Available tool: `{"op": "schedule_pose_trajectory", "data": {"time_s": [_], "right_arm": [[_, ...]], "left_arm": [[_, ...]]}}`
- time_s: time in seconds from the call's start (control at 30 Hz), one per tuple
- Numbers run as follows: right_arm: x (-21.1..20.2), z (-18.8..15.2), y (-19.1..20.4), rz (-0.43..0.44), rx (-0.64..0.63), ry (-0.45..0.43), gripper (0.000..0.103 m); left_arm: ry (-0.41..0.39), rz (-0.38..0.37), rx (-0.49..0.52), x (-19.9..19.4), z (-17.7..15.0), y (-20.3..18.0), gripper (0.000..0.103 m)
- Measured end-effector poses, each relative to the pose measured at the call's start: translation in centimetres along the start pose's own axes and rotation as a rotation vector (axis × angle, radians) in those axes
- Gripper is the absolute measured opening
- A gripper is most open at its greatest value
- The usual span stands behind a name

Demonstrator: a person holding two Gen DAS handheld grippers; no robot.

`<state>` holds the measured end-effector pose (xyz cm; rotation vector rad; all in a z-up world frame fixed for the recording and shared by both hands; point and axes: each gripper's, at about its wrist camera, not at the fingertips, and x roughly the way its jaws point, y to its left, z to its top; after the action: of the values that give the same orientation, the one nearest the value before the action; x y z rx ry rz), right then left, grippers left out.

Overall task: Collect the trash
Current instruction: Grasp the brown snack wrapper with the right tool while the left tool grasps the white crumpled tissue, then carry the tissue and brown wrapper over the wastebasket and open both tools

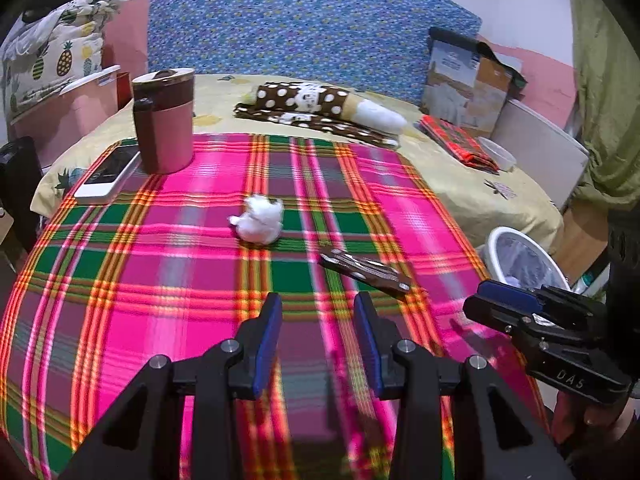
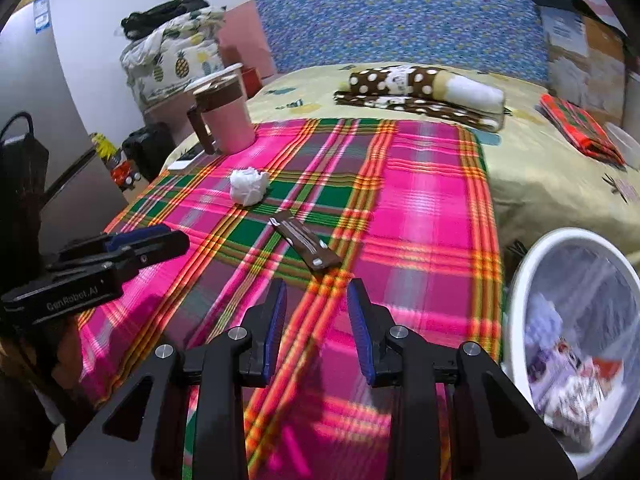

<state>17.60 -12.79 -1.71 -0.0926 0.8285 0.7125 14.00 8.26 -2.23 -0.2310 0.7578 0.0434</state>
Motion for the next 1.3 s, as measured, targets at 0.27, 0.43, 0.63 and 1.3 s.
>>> {"op": "schedule_pose_trajectory", "data": {"time_s": [0.27, 0.43, 0.63, 1.3], "right_arm": [[3.3, 1.4, 0.2, 0.015, -0.042, 0.057, 0.034], [4.9, 2.1, 0.2, 0.021, -0.056, 0.086, 0.034], [6.3, 2.2, 0.2, 0.034, -0.077, 0.128, 0.034], [4.3, 1.4, -1.4, 0.033, 0.042, 0.068, 0.028]], "left_arm": [[0.019, 0.022, 0.004, 2.2, 2.2, 2.0, 0.046], [0.04, 0.035, 0.016, 4.2, 3.4, 2.8, 0.05], [0.06, 0.039, 0.017, 6.3, 4.6, 3.6, 0.051], [0.086, 0.09, 0.06, 10.0, 5.0, 3.1, 0.032]]}}
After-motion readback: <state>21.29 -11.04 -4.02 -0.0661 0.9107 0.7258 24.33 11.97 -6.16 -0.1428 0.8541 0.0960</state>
